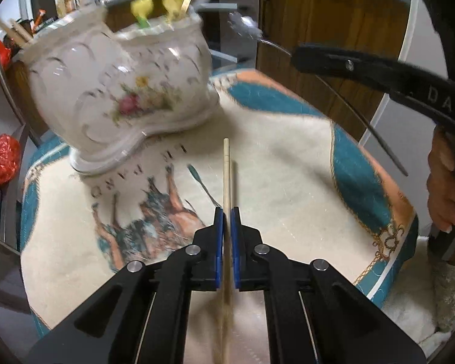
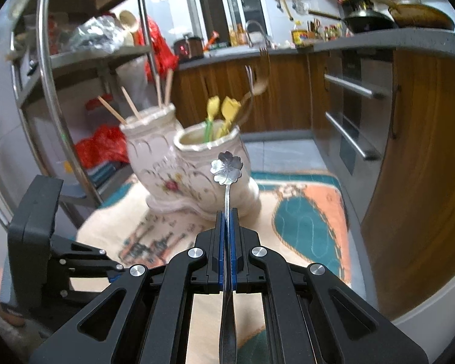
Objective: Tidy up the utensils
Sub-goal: 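Lift the spoon with the right tool while the left lifts the chopstick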
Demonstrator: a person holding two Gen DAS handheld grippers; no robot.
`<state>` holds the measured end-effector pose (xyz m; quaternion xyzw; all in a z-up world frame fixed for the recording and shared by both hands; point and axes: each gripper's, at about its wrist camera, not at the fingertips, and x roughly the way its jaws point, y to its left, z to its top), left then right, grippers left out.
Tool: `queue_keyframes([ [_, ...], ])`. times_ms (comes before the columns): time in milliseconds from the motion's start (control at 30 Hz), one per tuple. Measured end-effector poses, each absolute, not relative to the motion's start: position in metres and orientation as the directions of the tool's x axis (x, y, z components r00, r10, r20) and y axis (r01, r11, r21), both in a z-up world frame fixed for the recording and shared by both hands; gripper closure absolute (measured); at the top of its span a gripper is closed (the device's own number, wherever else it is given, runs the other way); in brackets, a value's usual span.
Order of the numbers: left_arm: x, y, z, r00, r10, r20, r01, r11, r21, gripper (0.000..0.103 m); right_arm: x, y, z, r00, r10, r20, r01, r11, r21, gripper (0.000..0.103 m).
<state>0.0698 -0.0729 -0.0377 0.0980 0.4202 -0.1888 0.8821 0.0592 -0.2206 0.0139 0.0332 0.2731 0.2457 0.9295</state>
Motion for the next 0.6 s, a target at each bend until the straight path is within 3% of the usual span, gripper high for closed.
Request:
queue_keyframes([
  [267,0.047,-0.018,0.014,0.753,-0.373,-0.542,0.424,0.905,-0.033,0.098,0.048,-0.222,0.036,0.793,0.505,-0.341,-0.456,0.863,0.218,0.099],
  [400,0.053,-0.002,0.039,0.834,-0.374,-0.407,0.394,0.918,-0.038,0.098,0.049,-0.219,0.047,0.817,0.52,-0.248,-0.469,0.85,0.239,0.099],
  [600,0.073,0.019,0.083,0.881,-0.379,-0.283,0.373,0.925,-0.077,0.098,0.071,-0.209,0.067,0.846,0.509,-0.162,-0.459,0.848,0.266,0.099],
])
